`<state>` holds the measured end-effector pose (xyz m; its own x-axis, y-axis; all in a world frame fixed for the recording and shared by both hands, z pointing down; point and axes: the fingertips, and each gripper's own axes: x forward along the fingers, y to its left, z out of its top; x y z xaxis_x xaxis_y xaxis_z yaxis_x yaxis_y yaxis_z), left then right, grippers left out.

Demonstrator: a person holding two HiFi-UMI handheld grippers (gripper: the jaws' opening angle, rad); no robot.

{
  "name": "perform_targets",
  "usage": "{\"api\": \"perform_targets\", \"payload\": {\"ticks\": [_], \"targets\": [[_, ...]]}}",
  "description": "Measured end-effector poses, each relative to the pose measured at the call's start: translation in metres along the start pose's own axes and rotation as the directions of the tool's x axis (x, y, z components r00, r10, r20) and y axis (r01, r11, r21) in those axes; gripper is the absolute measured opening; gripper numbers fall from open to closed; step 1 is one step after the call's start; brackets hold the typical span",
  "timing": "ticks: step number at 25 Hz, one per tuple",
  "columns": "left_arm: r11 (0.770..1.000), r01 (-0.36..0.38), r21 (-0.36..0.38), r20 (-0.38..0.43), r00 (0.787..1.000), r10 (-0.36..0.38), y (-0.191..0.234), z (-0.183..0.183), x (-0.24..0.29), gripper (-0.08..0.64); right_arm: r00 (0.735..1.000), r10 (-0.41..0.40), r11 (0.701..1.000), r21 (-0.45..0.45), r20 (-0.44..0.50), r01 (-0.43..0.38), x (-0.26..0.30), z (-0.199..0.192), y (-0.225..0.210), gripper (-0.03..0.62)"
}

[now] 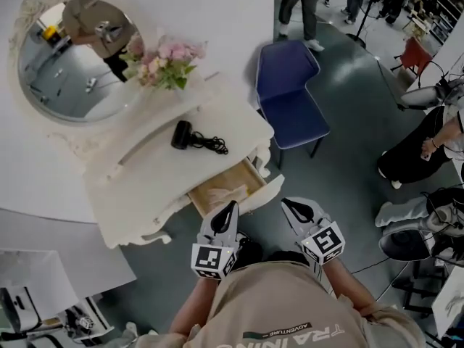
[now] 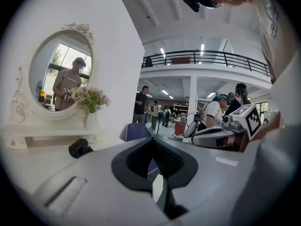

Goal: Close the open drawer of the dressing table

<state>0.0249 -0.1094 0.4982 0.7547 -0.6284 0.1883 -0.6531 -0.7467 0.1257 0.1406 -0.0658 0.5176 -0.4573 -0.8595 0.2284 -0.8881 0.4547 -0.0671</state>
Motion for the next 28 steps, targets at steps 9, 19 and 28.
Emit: {"api": "perform_targets", "payload": {"ticks": [9, 19, 28], "targets": [[0.999, -0.042, -0.021, 0.037, 0.998, 0.043, 0.057, 0.008, -0.007, 0.017, 0.998, 0.046, 0.996, -0.082, -0.034, -0.048, 0.064, 0.017, 0.01, 0.003], [0.98, -0.188, -0.06, 0.042, 0.981, 0.191, 0.093, 0.009, -0.023, 0.017, 0.983, 0.167, 0.978, -0.114, -0.072, -0.175, 0.107, 0.022, 0.018, 0.003], [0.953, -0.287, -0.094, 0.015, 0.957, 0.29, 0.093, 0.023, -0.017, 0.017, 0.954, 0.289, 0.95, -0.103, -0.079, -0.296, 0.128, 0.034, 0.008, 0.003]]}}
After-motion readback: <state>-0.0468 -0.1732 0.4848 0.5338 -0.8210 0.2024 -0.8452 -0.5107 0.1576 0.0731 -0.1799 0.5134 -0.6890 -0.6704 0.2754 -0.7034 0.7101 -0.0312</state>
